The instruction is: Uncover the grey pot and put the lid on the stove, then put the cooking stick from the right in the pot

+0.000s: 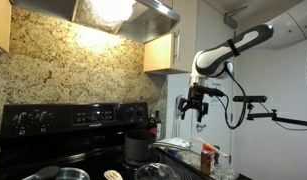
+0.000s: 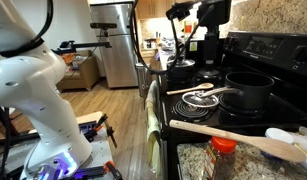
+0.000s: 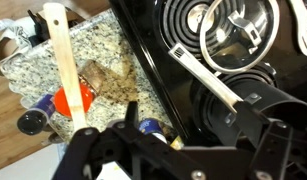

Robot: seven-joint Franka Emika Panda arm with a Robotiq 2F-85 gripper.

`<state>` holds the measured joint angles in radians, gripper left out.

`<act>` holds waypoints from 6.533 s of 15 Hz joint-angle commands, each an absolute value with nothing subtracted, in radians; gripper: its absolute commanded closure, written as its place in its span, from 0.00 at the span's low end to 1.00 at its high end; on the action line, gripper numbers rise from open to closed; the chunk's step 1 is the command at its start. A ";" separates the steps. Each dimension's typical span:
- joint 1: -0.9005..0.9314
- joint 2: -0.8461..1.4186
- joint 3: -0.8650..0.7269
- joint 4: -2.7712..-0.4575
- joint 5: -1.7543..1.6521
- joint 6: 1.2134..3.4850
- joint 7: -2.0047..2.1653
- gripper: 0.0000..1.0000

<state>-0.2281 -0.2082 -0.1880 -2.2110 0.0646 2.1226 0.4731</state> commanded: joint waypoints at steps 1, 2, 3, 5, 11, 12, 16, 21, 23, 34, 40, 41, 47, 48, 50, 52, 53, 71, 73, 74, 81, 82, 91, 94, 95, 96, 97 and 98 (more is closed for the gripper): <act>-0.270 -0.266 -0.175 -2.313 0.006 2.152 0.576 0.00; -0.282 -0.273 -0.172 -2.334 -0.021 2.163 0.600 0.00; -0.295 -0.279 -0.171 -2.352 -0.051 2.173 0.627 0.00; -0.322 -0.294 -0.169 -2.388 -0.131 2.188 0.681 0.00; -0.365 -0.317 -0.192 -2.465 -0.207 2.277 0.721 0.00; -0.363 -0.307 -0.199 -2.474 -0.179 2.307 0.704 0.00; -0.370 -0.291 -0.212 -2.523 -0.175 2.383 0.692 0.00; -0.361 -0.288 -0.222 -2.578 -0.189 2.420 0.564 0.00; -0.359 -0.280 -0.226 -2.588 -0.179 2.419 0.503 0.00; -0.348 -0.222 -0.253 -2.582 -0.148 2.397 0.296 0.40; -0.349 -0.216 -0.254 -2.586 -0.156 2.392 0.285 0.80; -0.351 -0.221 -0.252 -2.588 -0.162 2.390 0.295 0.85; -0.368 -0.340 -0.246 -2.599 -0.157 2.354 0.351 0.88; -0.371 -0.376 -0.243 -2.603 -0.153 2.346 0.357 0.88; -0.380 -0.459 -0.227 -2.605 -0.164 2.328 0.362 0.88; -0.378 -0.527 -0.201 -2.594 -0.171 2.300 0.348 0.88; -0.361 -0.550 -0.185 -2.583 -0.167 2.283 0.322 0.88; -0.159 -0.275 -0.097 -2.161 -0.111 1.984 0.138 0.88; -0.119 -0.165 -0.095 -2.040 -0.096 1.929 0.084 0.88; -0.105 -0.116 -0.096 -1.981 -0.092 1.894 0.051 0.88; -0.098 -0.069 -0.094 -1.948 -0.121 1.885 0.056 0.88; -0.098 -0.055 -0.092 -1.924 -0.131 1.842 0.100 0.88; -0.082 0.235 -0.079 -1.526 -0.138 1.388 -0.039 0.88; -0.081 0.333 -0.076 -1.428 -0.161 1.376 -0.066 0.88; -0.083 0.360 -0.076 -1.399 -0.167 1.365 -0.075 0.88; -0.082 0.386 -0.078 -1.374 -0.178 1.356 -0.072 0.88; -0.083 0.412 -0.080 -1.346 -0.184 1.336 -0.070 0.88; -0.085 0.438 -0.081 -1.317 -0.188 1.317 -0.072 0.88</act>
